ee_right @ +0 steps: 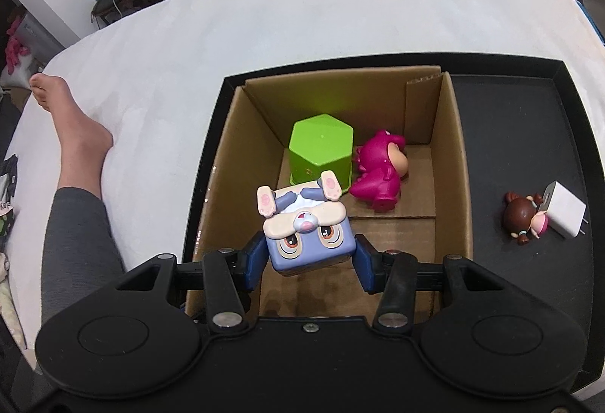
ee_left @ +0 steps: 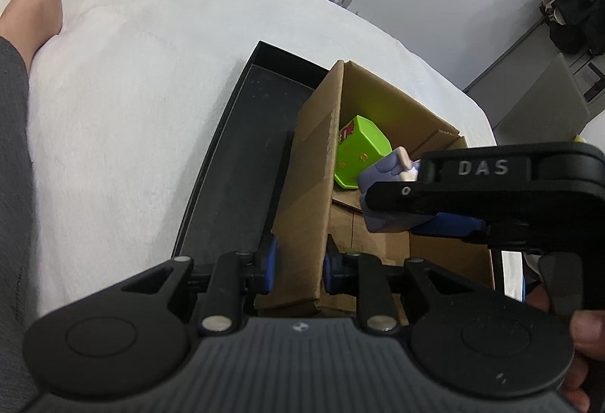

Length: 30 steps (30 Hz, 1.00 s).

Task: Organize rigid objects
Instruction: 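Lower the bunny cube into the box and open the right gripper, then move the right gripper to the brown-haired doll figure and grasp it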

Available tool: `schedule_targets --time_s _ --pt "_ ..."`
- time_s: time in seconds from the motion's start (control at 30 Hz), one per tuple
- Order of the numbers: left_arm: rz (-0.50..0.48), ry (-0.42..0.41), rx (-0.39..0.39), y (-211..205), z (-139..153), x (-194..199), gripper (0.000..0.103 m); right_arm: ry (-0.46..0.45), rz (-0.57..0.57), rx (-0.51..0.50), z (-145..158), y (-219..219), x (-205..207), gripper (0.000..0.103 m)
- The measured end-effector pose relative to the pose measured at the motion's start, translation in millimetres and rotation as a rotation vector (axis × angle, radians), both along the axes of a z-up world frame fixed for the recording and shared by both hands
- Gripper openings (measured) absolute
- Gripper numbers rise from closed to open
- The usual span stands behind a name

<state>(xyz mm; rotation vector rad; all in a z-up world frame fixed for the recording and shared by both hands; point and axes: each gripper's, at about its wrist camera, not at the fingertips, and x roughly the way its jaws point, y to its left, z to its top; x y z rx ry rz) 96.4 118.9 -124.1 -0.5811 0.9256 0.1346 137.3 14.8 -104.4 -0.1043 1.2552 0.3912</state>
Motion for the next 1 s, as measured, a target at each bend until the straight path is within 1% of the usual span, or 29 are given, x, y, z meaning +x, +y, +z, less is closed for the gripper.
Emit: schedule_targets --time_s 0.2,0.27,0.37,0.43,0.5,0.67,0.8,1.0 --pt "0.0 0.0 0.009 -3 -1 1 0.022 0.007 0.008 0.009 -5 5 1 0.048" --pt "0.001 -0.003 0.002 -3 -1 0 0.021 0.004 0.02 0.03 -1 5 0 0.049" --pt "0.005 -0.009 -0.002 -2 0 -1 0.021 -0.004 0.022 0.023 5 3 0 0.049" --pt "0.008 -0.008 0.001 -2 0 -2 0.02 0.001 0.014 0.032 10 -1 0 0.053" --pt "0.007 -0.007 0.007 -3 0 -2 0.02 -0.011 0.015 0.038 16 -5 -2 0.059" --pt "0.004 -0.007 0.02 -6 1 -2 0.02 -0.026 0.024 0.033 25 -13 -5 0.061" --pt "0.003 -0.006 0.027 -7 1 -2 0.02 -0.044 0.027 0.038 36 -21 -8 0.07" --pt "0.001 -0.003 0.041 -10 3 0 0.019 -0.059 0.002 0.047 48 -39 -9 0.072"
